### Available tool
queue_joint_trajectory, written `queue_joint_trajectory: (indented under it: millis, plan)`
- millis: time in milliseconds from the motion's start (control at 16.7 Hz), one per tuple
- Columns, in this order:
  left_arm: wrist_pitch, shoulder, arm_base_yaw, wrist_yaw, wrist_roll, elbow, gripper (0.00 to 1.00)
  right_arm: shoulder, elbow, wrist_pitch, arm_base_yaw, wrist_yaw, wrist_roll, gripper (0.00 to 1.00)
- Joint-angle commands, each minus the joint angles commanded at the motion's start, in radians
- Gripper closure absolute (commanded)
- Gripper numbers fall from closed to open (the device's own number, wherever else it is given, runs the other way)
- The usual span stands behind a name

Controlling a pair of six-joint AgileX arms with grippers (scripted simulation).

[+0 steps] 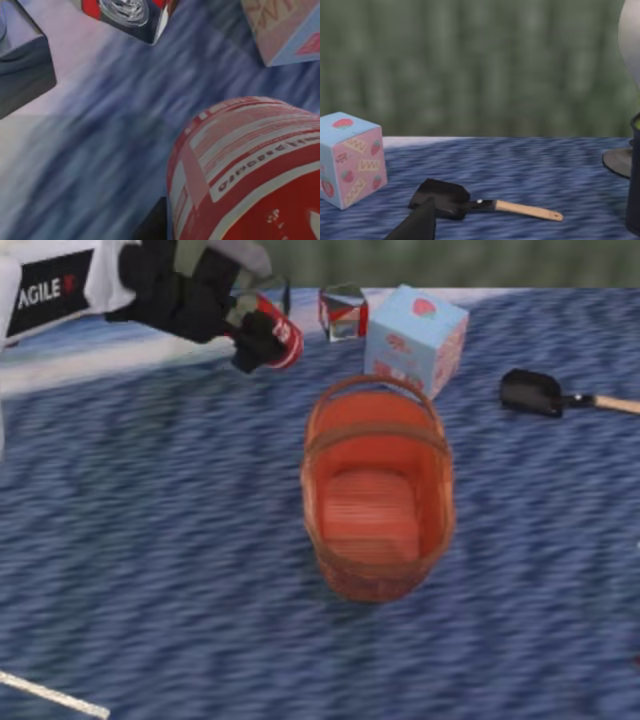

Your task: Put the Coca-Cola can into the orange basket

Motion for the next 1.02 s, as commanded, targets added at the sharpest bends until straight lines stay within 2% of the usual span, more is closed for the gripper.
queue_joint_trajectory:
  millis: [360, 600, 720, 840, 1020]
  plan:
    - [0.664, -0.168, -0.046, 0.385, -0.183, -0.283, 1.00, 0.000, 0.000, 0.000, 0.000, 0.000, 0.000, 0.00]
    - [0.988, -0.258, -0.071, 0.593, -0.291, -0.456, 1.00, 0.000, 0.000, 0.000, 0.000, 0.000, 0.000, 0.00]
    - [1.088, -0.289, -0.079, 0.665, -0.331, -0.521, 1.00, 0.000, 0.000, 0.000, 0.000, 0.000, 0.000, 0.00]
    - [1.146, -0.310, -0.085, 0.710, -0.356, -0.561, 1.00, 0.000, 0.000, 0.000, 0.000, 0.000, 0.000, 0.00]
    - [1.161, -0.315, -0.086, 0.722, -0.363, -0.573, 1.00, 0.000, 0.000, 0.000, 0.000, 0.000, 0.000, 0.00]
